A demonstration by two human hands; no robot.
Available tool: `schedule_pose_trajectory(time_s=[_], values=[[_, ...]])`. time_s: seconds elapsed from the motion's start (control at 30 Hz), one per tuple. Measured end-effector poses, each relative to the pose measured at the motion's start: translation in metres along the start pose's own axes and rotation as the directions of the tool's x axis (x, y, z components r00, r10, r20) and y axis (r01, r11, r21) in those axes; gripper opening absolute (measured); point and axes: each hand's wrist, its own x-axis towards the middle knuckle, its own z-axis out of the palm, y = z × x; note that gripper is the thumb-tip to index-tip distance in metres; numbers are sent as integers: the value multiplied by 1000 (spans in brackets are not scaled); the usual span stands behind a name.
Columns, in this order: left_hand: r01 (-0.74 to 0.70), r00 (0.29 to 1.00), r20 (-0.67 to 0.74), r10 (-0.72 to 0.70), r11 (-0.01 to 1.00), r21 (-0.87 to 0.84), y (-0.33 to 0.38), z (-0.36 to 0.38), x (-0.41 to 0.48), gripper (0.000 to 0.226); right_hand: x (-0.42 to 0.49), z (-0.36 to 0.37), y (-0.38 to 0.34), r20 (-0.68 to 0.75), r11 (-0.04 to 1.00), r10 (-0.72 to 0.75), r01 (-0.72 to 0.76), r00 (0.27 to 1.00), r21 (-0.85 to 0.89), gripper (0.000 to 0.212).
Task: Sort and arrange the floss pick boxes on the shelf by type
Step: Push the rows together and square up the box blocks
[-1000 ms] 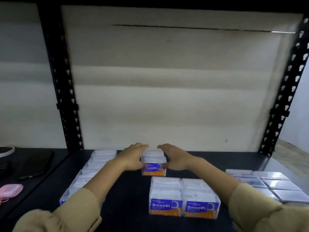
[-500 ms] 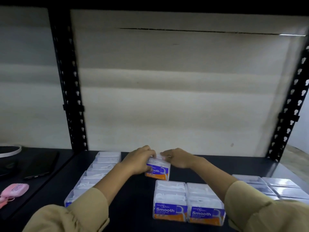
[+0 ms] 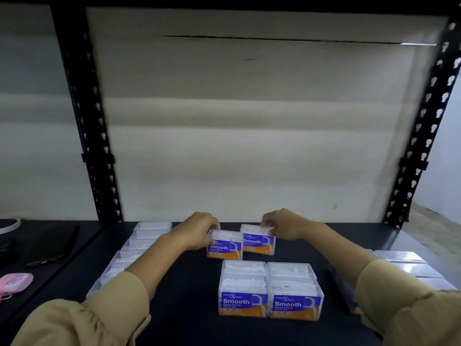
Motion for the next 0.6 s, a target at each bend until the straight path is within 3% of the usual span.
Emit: schedule_pose_trajectory(time_s=[0.23, 0.4, 0.6], values=[[8, 994, 108, -7, 1000, -13, 7, -3, 5, 42, -24, -9, 25, 67, 997, 74, -74, 995, 12, 28], [33, 976, 220, 2, 987, -157, 20, -2, 9, 44, -23, -3, 14, 113, 990, 68, -81, 991, 118, 43], [10, 968, 246, 54, 968, -252, 35, 3, 7, 41, -27, 1, 13, 143, 966, 7, -44, 990, 254, 32]])
